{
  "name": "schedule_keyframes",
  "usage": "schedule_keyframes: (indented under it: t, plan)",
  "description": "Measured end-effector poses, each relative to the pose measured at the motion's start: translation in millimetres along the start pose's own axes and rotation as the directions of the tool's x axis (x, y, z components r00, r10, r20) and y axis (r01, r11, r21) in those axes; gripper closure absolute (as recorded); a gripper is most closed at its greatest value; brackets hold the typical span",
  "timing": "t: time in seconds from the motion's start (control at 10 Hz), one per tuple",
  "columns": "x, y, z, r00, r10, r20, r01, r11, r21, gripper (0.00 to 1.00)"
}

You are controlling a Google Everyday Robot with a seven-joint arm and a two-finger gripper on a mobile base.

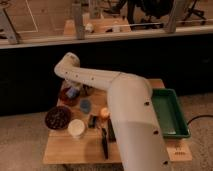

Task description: Wipe red bowl with sponge

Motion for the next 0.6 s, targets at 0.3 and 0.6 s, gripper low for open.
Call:
schedule_keyframes:
  t: [0.3, 0.6]
  plan:
    - [-5, -19, 0, 1.000, -0.018, -0.006, 0.018, 1.000, 0.012, 1.00]
    - [-24, -24, -7, 0.998, -0.059, 0.002, 0.059, 0.998, 0.028, 1.00]
